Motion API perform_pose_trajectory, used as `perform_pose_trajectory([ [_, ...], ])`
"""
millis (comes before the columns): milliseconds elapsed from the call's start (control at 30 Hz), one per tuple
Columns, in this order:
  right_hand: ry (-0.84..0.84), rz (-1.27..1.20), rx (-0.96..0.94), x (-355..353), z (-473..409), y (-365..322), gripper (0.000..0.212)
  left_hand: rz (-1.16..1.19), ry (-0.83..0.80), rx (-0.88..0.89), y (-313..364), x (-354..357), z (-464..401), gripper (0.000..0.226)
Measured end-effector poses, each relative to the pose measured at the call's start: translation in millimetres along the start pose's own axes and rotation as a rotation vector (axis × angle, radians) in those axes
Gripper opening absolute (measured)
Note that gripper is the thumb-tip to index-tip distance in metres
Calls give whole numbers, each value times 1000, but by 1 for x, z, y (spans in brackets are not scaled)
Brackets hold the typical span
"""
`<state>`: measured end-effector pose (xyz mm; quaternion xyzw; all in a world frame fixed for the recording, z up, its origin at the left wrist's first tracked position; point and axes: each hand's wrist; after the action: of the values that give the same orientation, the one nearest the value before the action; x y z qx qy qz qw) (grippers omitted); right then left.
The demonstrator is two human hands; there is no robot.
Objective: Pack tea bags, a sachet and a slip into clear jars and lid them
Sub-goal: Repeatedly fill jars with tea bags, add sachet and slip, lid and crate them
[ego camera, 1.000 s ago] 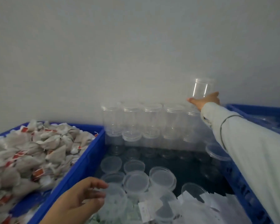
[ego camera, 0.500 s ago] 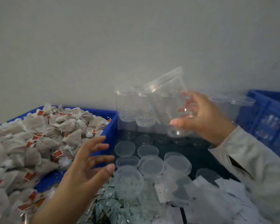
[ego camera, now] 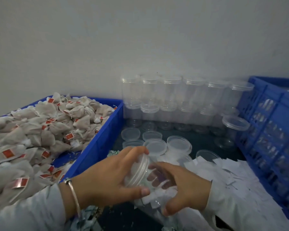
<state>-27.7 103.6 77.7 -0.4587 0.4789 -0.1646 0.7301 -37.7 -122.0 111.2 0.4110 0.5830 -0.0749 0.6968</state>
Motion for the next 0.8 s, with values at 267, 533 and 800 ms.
perform_pose_trajectory([
  [267, 706, 982, -296, 20, 5, 7, 88, 840, 30, -497, 11, 13, -17, 77],
  [533, 1257, 733, -38, -8, 10, 35, 90, 1631, 49, -748, -19, -14, -20, 65],
  [800, 1128, 327, -33, 45, -14, 21, 110, 861, 925, -551, -70, -56, -22, 18],
])
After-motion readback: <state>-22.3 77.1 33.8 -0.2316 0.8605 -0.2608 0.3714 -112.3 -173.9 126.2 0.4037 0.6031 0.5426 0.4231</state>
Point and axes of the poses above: each hand's wrist, its own z-axis away from the middle knuckle, its own x-axis out of the palm, y = z × x, and after that the axes turned 5 degrees about z, right-handed
